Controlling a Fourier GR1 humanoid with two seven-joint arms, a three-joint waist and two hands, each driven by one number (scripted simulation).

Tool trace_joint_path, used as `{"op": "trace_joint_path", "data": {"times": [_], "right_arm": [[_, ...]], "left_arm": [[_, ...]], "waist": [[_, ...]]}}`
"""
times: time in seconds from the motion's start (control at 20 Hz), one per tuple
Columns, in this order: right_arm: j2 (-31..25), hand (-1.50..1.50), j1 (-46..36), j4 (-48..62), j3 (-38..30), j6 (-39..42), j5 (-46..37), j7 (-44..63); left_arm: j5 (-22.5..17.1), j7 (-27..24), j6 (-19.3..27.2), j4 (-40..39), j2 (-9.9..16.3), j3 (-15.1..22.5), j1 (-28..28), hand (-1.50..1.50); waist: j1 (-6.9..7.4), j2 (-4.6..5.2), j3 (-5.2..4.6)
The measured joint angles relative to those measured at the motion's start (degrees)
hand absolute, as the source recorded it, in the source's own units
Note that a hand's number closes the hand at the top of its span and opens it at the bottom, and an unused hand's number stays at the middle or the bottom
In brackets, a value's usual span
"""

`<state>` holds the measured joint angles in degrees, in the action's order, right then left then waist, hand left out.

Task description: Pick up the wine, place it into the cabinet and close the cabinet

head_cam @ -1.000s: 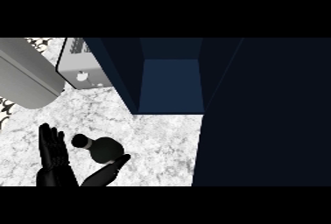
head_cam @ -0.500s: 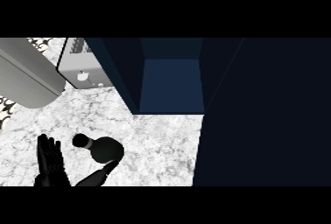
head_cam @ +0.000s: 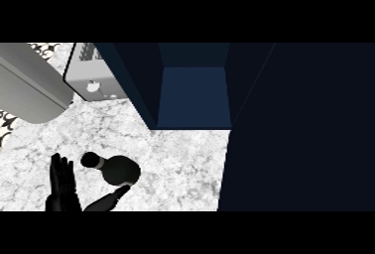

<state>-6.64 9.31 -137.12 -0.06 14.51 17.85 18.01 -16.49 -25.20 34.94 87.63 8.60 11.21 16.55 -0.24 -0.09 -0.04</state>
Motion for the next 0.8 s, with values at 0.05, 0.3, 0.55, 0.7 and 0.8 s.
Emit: {"op": "trace_joint_path", "data": {"times": [0.05,0.3,0.55,0.7,0.8], "right_arm": [[-0.04,-1.5,-0.12,-0.03,-0.16,0.02,0.04,0.08],[-0.07,-1.5,-0.79,0.13,-0.87,0.39,0.22,0.37],[0.56,-1.5,-0.46,0.15,-0.02,0.67,0.16,0.16],[0.09,-1.5,-1.88,0.54,-1.52,0.62,0.42,0.76],[0.16,-1.5,-2.51,0.67,-1.84,0.61,0.48,0.91]], "left_arm": [[-0.4,-1.59,-1.11,-1.65,-0.44,-0.54,-0.02,-1.5],[-0.83,-3.46,-3.94,-8.72,-1.98,-2.3,-4.26,-1.5],[-2.02,-7.29,-7.85,-16.91,-3.05,-5.34,-7.71,-1.5],[-2.16,-8.98,-9.43,-20.88,-4.05,-6.32,-9.39,-1.5],[-2.05,-8.82,-9.84,-22.92,-4.37,-7.01,-11.22,-1.5]], "waist": [[0.01,0.0,0.0],[-0.04,0.03,0.02],[-0.06,0.04,0.01],[-0.02,0.05,0.02],[0.0,0.06,0.02]]}}
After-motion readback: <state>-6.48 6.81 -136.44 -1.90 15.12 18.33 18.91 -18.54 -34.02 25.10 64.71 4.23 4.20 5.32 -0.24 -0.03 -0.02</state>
